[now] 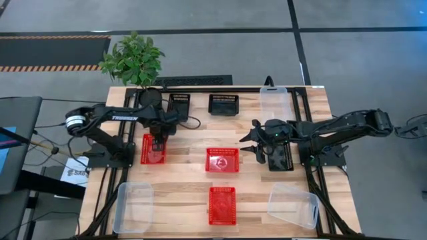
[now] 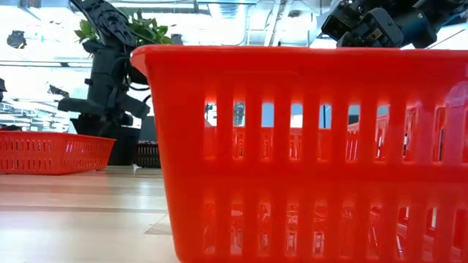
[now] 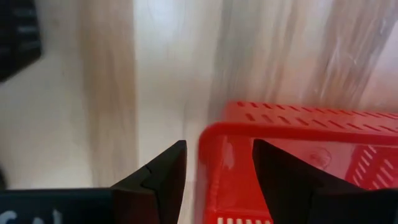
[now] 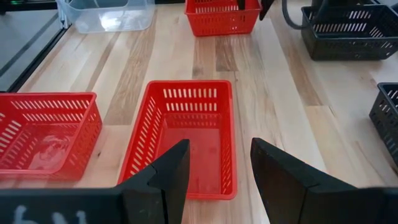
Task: Stack baskets by color
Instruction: Stack the top left red bin on top of the top right red bin
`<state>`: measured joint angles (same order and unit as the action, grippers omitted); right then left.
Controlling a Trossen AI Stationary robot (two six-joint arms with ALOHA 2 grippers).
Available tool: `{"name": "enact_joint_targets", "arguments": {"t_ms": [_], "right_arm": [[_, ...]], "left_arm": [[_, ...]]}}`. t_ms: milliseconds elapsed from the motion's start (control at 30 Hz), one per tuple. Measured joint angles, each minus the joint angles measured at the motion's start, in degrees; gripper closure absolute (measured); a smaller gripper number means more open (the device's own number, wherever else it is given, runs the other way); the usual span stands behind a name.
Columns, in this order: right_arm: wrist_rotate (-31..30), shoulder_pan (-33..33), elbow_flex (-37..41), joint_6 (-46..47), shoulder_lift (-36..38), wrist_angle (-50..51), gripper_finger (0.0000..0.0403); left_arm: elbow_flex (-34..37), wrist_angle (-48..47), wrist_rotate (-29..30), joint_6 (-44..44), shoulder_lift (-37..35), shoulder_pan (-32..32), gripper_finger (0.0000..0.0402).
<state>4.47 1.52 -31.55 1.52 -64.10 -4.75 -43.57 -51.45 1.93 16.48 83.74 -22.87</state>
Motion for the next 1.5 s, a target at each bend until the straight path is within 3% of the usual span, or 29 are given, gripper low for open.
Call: {"name": "enact_joint_targets", "arguments": {"t_ms": [200, 433, 500, 1000, 1500], "right_arm": [[0.0, 0.0, 0.0, 0.0, 0.02, 0.0, 0.0212], [0.01, 0.0, 0.0, 0.0, 0.02, 0.0, 0.0212], [0.01, 0.0, 0.0, 0.0, 0.02, -0.01, 0.0212], [0.02, 0.0, 0.0, 0.0, 0.02, 0.02, 0.0212], [0.02, 0.0, 0.0, 0.0, 0.02, 0.04, 0.0212]], "left_arm": [[0.0, 0.23, 0.42, 1.1, 0.66, -0.11, 0.0262], [0.0, 0.1, 0.32, 2.14, 0.64, -1.13, 0.0376], [0.0, 0.07, -0.19, 2.13, 0.59, -1.8, 0.0393], [-5.38, -6.29, -1.35, 0.22, 0.59, -1.42, 0.0401], [-23.1, -12.34, -9.77, -0.48, 0.59, 5.79, 0.0401]]}}
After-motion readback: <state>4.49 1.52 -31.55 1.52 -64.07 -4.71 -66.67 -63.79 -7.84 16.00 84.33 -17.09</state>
